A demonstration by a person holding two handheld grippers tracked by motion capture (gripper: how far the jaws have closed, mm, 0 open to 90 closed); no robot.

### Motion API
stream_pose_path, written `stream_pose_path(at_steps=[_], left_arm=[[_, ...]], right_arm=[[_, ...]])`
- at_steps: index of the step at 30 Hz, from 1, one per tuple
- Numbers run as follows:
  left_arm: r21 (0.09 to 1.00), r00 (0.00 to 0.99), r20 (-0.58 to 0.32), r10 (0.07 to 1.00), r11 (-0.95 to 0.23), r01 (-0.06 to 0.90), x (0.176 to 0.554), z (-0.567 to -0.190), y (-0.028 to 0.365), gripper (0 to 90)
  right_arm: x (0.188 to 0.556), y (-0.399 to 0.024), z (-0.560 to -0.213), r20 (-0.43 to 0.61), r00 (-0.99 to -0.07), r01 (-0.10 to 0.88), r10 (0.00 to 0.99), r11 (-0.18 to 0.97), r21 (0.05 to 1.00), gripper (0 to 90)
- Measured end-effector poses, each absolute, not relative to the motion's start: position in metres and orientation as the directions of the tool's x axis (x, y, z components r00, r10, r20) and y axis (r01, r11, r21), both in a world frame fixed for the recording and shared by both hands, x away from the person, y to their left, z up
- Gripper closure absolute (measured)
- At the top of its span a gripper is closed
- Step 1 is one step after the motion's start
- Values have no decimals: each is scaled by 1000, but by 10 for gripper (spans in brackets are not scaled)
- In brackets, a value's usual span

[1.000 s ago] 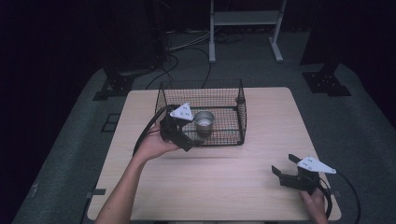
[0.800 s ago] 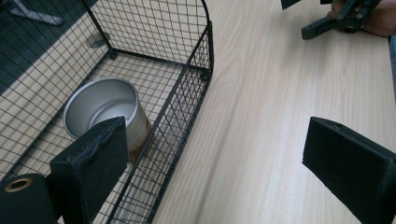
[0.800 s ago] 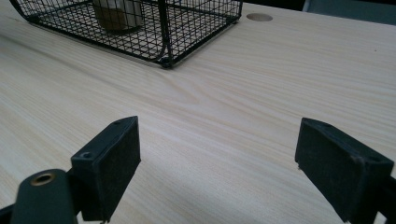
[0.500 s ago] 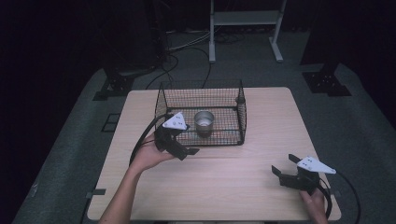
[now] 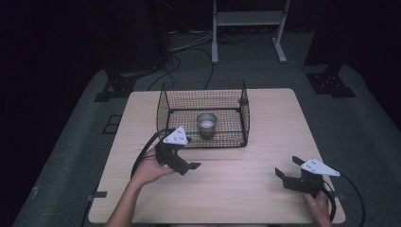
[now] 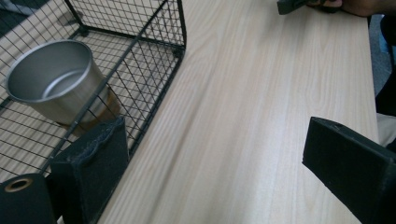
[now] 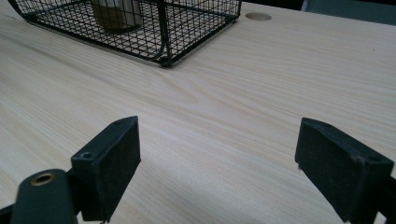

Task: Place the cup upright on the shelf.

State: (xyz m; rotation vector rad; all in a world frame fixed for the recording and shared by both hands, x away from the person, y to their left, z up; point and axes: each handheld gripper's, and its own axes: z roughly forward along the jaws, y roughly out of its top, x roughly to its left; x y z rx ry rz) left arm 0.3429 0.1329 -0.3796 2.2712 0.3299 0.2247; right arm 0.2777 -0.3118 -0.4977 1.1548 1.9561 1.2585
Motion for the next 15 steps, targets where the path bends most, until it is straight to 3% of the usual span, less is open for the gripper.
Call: stream_pose_path(at_steps=[15], left_arm=[[794, 949, 25, 316, -582, 173, 326, -392, 143, 60]], right_arm=[[278, -312, -498, 9, -488, 371, 873, 197, 907, 135]])
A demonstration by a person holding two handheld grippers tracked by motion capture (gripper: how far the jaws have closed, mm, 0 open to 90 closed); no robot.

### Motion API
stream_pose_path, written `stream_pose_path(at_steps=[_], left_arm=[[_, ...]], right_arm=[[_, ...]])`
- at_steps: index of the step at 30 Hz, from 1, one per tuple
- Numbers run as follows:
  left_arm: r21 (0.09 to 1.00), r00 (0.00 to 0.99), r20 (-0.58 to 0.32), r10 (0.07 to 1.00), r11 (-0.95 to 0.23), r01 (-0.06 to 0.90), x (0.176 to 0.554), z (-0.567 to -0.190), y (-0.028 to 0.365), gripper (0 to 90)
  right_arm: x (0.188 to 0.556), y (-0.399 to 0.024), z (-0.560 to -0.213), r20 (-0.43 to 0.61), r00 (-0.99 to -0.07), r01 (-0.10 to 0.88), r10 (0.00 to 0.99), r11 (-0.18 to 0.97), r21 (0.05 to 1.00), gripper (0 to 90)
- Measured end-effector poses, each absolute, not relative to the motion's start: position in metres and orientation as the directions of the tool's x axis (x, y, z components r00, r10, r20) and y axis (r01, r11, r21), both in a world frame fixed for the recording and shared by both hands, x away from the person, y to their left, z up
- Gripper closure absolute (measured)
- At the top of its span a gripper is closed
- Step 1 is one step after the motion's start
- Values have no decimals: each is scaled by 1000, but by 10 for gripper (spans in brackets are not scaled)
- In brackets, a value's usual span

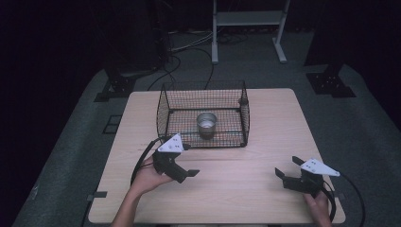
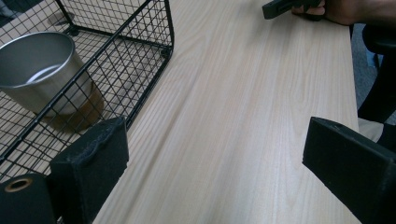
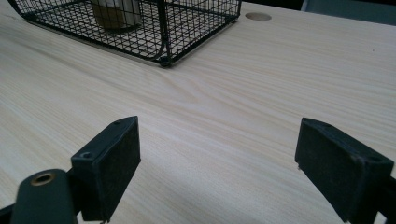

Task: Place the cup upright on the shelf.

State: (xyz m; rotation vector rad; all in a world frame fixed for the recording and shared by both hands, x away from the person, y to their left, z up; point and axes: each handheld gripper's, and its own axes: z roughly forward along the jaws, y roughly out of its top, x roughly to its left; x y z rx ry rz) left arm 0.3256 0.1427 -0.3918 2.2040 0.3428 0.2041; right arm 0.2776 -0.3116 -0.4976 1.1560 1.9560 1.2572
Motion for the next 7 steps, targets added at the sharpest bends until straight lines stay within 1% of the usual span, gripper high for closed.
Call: stream_pose_path(at_steps=[3, 7], left_arm=[[794, 945, 25, 325, -580, 179, 321, -397, 146, 56], [835, 942, -27, 336, -510, 206, 308, -413, 154, 51]], right_arm=[[278, -312, -498, 10, -488, 371, 873, 197, 907, 135], [277, -312, -498, 11, -487, 370, 873, 195, 908, 135]])
